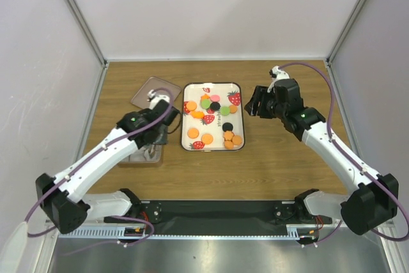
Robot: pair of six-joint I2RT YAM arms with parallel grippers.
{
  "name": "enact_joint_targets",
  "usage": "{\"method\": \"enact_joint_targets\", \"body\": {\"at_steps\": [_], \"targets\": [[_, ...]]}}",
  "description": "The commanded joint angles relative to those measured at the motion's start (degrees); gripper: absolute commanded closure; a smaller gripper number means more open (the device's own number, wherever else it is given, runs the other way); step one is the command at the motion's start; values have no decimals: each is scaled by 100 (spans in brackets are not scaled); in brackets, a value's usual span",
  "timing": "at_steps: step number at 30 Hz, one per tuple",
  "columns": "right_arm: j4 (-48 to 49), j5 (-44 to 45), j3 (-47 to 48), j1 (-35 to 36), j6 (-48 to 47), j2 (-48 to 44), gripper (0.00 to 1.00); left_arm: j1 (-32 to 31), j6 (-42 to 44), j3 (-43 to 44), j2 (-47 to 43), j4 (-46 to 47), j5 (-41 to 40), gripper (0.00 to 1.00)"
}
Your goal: Pack the cookies
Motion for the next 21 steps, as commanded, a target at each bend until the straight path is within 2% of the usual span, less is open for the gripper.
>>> {"method": "enact_joint_targets", "body": {"at_steps": [1,7,13,21], "targets": [[240,-330,237,-23,-136,134,40,517,-254,-223,-425,-262,84,65],[354,-532,149,-32,-162,187,41,1274,-632,-425,-742,-377,216,64],[398,-647,27,-67,-171,161,41,1881,-817,-575,-637,-447,400,67],[442,-744,-88,-85,-162,82,41,2277,-1063,-803,-523,-412,585,71]]}}
